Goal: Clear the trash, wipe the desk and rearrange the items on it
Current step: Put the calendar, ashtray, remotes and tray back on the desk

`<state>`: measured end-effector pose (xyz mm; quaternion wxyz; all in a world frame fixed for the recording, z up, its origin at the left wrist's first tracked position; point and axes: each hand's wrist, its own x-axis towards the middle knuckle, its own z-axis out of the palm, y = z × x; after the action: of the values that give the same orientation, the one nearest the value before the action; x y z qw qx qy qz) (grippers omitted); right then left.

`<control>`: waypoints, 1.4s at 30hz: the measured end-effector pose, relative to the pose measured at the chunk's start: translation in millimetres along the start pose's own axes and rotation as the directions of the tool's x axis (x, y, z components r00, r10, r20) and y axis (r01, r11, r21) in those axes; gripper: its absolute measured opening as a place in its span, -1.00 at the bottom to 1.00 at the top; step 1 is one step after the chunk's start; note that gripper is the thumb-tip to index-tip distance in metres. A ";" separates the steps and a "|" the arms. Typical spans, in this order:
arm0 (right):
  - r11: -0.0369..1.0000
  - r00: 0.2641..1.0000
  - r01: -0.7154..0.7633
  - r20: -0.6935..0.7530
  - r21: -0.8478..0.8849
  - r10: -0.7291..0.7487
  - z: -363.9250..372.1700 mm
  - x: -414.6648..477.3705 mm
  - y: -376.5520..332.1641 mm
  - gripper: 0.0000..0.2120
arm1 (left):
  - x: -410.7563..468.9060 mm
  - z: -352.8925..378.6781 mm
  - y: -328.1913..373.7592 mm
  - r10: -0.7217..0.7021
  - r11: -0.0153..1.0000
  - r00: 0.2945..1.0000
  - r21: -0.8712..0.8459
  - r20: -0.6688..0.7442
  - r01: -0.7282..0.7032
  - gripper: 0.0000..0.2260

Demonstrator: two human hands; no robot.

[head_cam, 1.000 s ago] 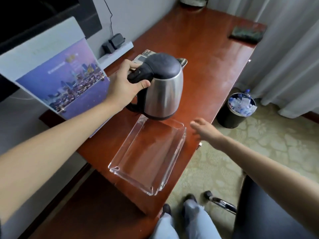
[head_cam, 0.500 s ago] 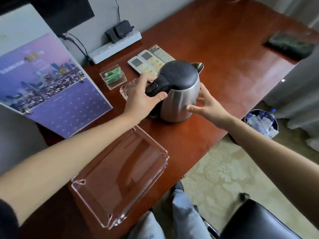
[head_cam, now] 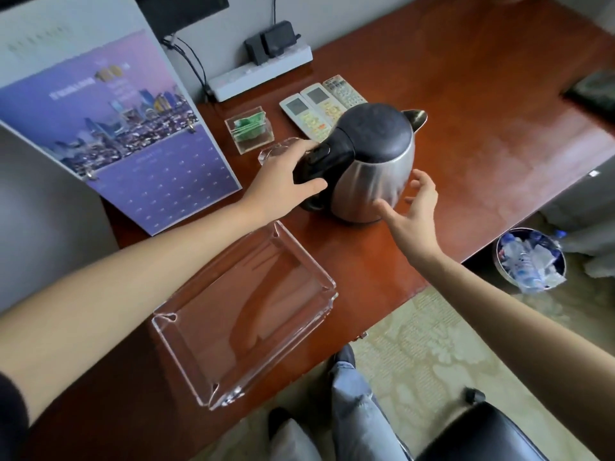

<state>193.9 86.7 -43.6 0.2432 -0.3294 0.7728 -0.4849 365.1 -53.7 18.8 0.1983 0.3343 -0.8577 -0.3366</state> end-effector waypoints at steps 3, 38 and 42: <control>0.998 0.999 -0.052 0.005 0.035 0.052 3.4 0.5 -6.8 -0.34 | -3.3 -5.0 -1.9 -0.021 0.999 0.999 -0.026 0.036 0.022 -0.51; 0.936 0.928 0.195 0.365 -0.293 -0.079 113.4 -63.0 -29.6 -0.68 | -123.2 -95.6 -170.6 -0.547 0.834 0.834 0.138 0.076 0.534 -0.82; 0.938 0.929 0.176 0.366 -0.298 -0.057 114.7 -59.4 -27.0 -0.70 | -121.7 -97.5 -169.1 -0.540 0.837 0.837 0.156 0.089 0.524 -0.84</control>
<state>320.6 54.9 -62.9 0.2900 -0.4922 0.7649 -0.2975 579.5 -104.0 -47.5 0.0196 0.5490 -0.7610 -0.3451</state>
